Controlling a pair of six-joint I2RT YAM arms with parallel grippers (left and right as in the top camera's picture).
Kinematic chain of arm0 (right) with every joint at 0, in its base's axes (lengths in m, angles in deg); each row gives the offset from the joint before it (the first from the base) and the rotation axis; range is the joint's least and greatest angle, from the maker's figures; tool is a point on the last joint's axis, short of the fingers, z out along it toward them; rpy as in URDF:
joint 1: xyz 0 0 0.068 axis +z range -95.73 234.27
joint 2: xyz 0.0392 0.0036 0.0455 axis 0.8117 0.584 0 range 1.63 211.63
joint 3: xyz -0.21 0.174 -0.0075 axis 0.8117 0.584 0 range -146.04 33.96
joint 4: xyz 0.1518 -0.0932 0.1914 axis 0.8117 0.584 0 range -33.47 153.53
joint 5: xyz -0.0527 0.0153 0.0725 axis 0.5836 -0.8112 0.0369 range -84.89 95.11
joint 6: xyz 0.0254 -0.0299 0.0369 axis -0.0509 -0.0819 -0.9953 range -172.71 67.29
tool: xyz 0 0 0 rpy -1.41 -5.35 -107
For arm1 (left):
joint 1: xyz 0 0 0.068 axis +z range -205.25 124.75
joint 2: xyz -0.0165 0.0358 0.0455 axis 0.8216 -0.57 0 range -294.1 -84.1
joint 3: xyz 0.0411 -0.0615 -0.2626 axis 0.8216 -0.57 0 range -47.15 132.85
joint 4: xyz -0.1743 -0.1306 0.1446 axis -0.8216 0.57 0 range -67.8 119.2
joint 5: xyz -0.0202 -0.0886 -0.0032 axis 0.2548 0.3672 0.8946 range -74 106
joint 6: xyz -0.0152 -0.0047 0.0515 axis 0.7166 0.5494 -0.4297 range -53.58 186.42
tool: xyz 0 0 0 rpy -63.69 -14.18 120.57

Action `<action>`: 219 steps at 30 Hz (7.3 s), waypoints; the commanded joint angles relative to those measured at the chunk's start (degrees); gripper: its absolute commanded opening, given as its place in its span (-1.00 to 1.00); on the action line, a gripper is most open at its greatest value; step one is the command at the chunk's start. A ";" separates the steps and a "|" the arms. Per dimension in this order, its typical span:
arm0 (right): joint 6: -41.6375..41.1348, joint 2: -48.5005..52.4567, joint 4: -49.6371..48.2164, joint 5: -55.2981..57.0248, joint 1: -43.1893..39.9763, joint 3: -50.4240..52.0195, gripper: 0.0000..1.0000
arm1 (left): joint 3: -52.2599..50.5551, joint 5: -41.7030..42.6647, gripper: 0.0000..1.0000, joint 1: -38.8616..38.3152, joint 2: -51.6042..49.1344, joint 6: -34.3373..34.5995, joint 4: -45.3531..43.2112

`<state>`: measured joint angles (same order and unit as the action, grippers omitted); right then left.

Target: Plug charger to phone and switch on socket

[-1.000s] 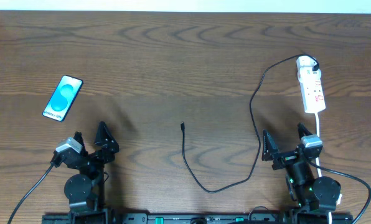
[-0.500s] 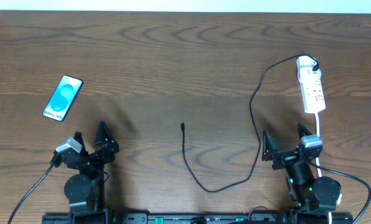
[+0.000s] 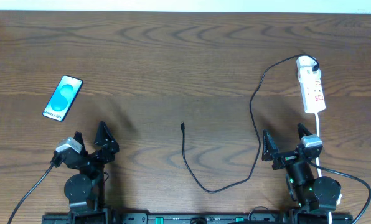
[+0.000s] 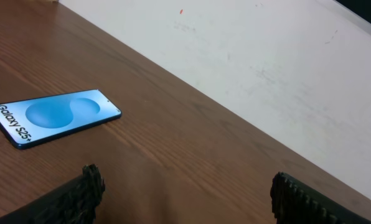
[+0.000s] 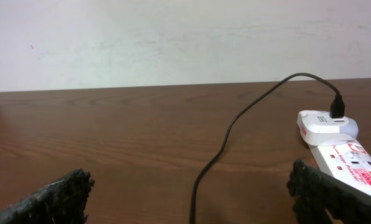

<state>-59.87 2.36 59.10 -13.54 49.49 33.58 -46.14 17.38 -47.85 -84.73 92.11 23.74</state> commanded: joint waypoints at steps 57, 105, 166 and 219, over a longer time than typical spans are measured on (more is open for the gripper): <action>-0.50 0.20 0.24 -0.79 1.46 0.07 0.99 | 15.26 6.88 0.76 0.24 -24.52 -11.13 3.06; -0.50 0.20 0.24 -0.79 1.46 0.07 0.98 | 67.54 -5.29 0.76 10.29 -75.60 -33.18 40.76; -0.50 0.20 0.24 -0.79 1.46 0.07 0.98 | 98.38 8.92 0.96 21.33 -123.62 -68.81 48.94; -0.50 0.20 0.24 -0.79 1.46 0.07 0.98 | 98.36 -1.01 0.67 14.12 -132.30 -62.88 48.92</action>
<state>-59.89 2.64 59.05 -13.65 50.65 33.58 52.22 17.52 -31.83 -213.70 26.30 73.26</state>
